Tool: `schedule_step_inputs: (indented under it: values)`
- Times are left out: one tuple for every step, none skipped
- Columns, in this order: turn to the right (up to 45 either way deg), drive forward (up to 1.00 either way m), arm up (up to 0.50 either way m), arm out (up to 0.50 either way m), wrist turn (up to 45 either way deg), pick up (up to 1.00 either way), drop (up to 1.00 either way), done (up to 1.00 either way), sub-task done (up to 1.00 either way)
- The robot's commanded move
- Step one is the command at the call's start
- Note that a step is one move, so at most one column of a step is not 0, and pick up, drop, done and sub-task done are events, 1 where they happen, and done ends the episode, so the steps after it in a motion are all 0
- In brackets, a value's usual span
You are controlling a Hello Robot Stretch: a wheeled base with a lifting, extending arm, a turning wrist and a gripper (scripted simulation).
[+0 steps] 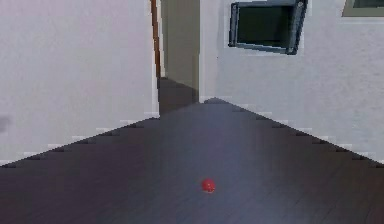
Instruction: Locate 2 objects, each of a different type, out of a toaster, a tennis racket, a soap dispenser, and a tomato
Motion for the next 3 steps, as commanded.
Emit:
schedule_step_inputs:
  values:
    - [30.0, 0.00, 0.00, 0.00, 0.0, 0.00, 0.00, 0.00, 0.00]
    - [0.0, 1.00, 0.00, 0.00, 0.0, 0.00, 0.00, 0.00, 0.00]
    - [0.0, 0.25, 0.00, 0.00, 0.0, 0.00, 0.00, 0.00, 0.00]
